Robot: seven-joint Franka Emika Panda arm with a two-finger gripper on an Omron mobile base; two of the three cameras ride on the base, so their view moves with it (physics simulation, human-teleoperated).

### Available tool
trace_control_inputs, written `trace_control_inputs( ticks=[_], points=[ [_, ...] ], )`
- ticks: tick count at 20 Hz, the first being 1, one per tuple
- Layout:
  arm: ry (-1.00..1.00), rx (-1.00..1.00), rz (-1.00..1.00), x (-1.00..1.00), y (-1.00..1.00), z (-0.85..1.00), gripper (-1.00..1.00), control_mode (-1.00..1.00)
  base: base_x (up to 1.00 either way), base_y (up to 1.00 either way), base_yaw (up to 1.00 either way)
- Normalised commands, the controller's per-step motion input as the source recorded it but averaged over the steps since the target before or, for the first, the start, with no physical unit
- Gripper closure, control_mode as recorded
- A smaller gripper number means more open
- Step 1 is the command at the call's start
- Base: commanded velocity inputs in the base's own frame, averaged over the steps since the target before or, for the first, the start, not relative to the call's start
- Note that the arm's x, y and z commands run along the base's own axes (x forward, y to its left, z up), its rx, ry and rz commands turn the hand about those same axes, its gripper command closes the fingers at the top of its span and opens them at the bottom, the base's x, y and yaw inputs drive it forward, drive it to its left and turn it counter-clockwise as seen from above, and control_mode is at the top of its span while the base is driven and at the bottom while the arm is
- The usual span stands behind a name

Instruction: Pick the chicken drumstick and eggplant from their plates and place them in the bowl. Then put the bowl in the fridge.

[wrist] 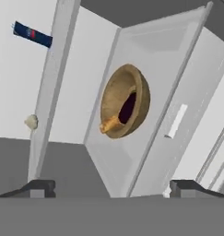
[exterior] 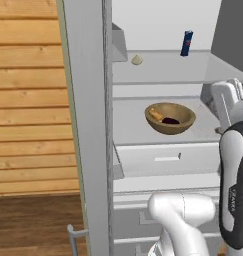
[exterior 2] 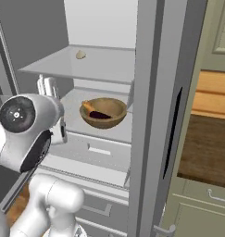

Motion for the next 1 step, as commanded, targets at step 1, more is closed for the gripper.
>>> trace_control_inputs(
  ticks=[1],
  points=[
    [0.0, 0.0, 0.06, -0.29, 0.2, 0.16, -1.0, -1.0, 0.0, 0.0, 0.0]
  ],
)
